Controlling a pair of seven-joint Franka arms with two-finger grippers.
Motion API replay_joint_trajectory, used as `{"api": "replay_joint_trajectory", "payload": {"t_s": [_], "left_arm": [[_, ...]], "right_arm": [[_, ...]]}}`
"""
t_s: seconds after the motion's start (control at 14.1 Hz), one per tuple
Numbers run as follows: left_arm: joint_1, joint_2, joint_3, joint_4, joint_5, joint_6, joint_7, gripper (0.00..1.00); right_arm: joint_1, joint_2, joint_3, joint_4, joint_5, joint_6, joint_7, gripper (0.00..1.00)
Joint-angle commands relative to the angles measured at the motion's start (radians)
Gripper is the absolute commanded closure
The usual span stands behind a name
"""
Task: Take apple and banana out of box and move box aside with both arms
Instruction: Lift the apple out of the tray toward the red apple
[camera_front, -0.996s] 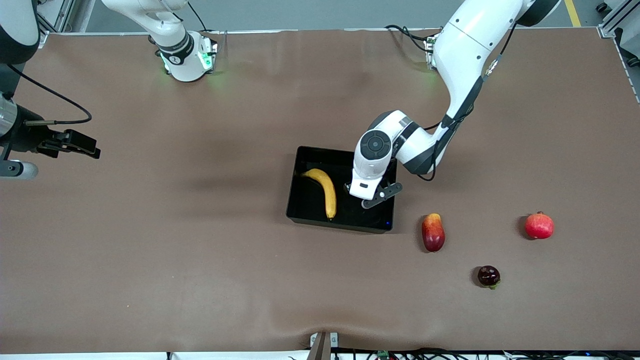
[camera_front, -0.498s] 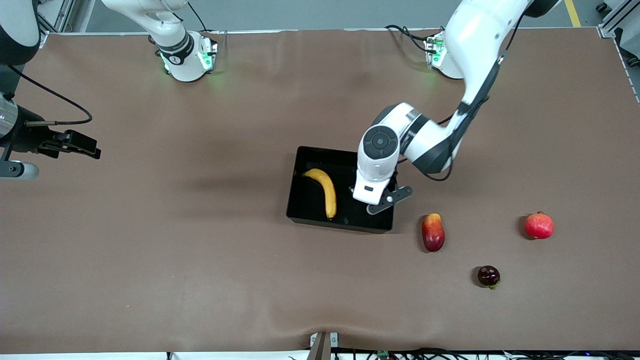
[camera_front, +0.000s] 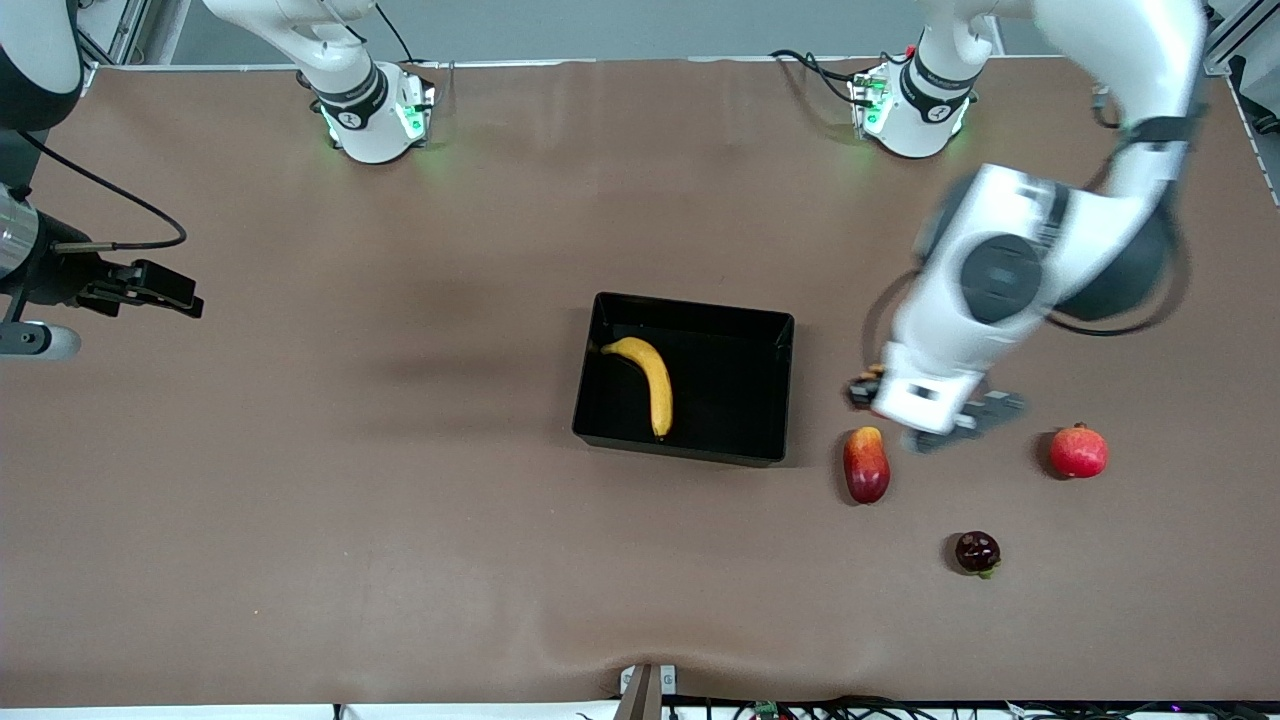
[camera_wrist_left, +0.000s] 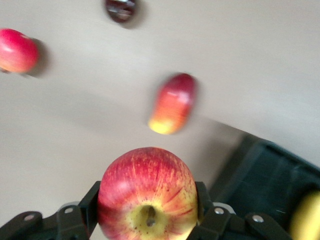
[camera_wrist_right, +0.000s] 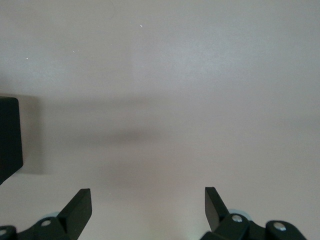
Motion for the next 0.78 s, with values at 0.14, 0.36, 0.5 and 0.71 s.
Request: {"api": "replay_joint_trajectory", "payload": {"t_s": [0.14, 0.36, 0.5, 0.71], "left_arm": [[0.218, -0.043, -0.010, -0.165, -0.018, 0.051, 0.187, 1.00], [0.324, -0.038, -0.009, -0.256, -0.018, 0.169, 0.311, 1.00], [0.373, -0.031, -0.007, -0.311, -0.011, 0.270, 0.394, 1.00], [0.416, 0.006, -0.007, -0.324, -0.004, 0.321, 0.448, 1.00]], "right_arm": [[0.007, -0.001, -0.001, 0.003, 0.008, -0.001, -0.005, 0.00], [0.022, 0.004, -0.001, 0.003, 0.008, 0.000, -0.005, 0.00], [0.024, 0.013, -0.001, 0.003, 0.008, 0.014, -0.005, 0.00], [0.027, 0.035, -0.001, 0.003, 0.008, 0.032, -0.004, 0.00]]}}
